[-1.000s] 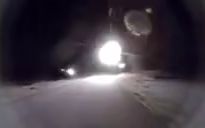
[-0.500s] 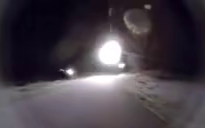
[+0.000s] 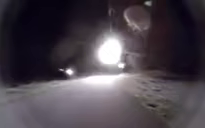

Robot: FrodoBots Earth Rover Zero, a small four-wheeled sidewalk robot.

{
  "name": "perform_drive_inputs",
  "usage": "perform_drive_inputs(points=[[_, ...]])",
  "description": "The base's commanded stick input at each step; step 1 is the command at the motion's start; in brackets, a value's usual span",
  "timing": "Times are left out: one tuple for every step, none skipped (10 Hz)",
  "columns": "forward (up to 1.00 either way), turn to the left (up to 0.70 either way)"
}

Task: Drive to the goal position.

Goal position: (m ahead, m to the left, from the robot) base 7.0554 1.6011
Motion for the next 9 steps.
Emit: perform_drive_inputs(points=[[1.00,0.00],[1.00,0.00],[1.00,0.00],[1.00,0.00],[1.00,0.00],[1.00,0.00],[1.00,0.00],[1.00,0.00],[1.00,0.00]])
